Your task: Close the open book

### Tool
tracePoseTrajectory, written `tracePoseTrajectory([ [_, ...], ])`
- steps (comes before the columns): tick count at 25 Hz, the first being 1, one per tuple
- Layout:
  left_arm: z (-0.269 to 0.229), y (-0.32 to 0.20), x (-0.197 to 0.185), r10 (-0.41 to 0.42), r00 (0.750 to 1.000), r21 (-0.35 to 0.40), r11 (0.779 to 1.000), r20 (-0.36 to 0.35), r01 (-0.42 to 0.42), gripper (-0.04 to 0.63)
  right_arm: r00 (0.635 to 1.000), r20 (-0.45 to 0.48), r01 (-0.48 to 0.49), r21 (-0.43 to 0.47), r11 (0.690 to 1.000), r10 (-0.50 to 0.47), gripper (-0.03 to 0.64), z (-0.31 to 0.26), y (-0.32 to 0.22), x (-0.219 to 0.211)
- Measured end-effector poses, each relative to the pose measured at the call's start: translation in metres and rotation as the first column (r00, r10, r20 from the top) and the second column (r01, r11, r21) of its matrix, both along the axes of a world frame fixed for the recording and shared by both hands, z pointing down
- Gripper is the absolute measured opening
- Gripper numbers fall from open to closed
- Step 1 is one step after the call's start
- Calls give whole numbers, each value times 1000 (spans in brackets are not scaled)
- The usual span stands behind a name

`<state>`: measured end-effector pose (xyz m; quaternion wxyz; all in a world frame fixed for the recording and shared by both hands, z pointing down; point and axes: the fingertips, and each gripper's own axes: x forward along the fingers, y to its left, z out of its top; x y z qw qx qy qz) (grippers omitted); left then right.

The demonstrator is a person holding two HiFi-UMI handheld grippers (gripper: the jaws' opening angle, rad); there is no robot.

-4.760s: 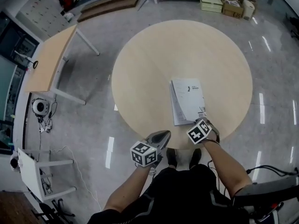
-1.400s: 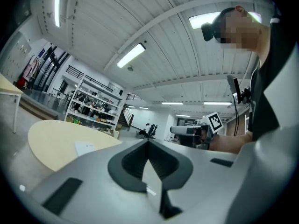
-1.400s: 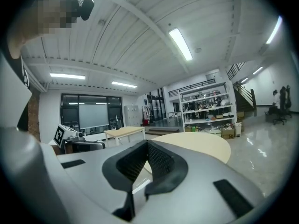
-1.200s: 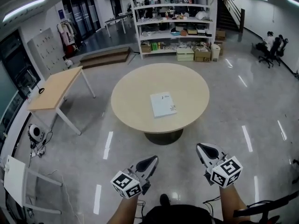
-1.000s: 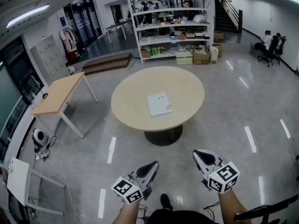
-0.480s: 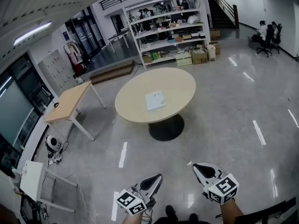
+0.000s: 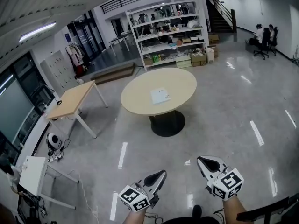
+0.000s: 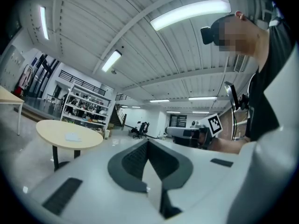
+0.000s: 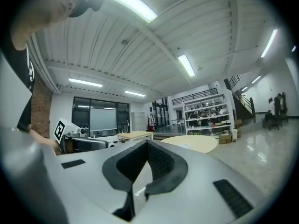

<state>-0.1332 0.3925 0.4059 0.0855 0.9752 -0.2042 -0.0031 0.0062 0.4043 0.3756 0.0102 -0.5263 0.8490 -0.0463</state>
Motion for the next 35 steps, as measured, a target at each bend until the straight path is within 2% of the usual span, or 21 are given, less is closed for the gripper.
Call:
tracePoseTrajectory([
  [5, 20, 43, -52, 37, 999, -12, 999, -2, -37, -3, 999, 36, -32, -6, 999, 32, 0, 9, 44, -53],
  [9, 29, 75, -91, 6, 1000, -15, 1000, 10, -6, -3, 996, 31, -83, -53, 995, 85, -1, 20, 86, -85],
  [12, 19, 100, -107, 17, 1000, -47, 999, -26, -18, -3, 994, 52, -93, -50, 994, 95, 0, 9, 114, -101],
  [16, 2, 128, -105, 50, 998, 2, 999, -25, -50, -3, 988, 56, -144, -28, 989, 145, -2, -4, 141, -90],
  [18, -2, 137, -105, 50, 999, -6, 999, -16, -50, -3, 984, 63, -163, -17, 986, 164, -2, -9, 150, -85],
  [21, -8, 152, -93, 59, 998, -28, 998, 9, -58, -3, 989, 38, -145, 5, 989, 145, -2, -23, 161, -80],
  [28, -24, 183, -57, 62, 998, 28, 998, 14, -63, -3, 992, 30, -121, 17, 993, 120, -2, -30, 185, -49],
  [35, -26, 196, -52, 18, 1000, 29, 999, 17, -18, -3, 994, 15, -107, 18, 994, 107, -2, -23, 198, -40],
])
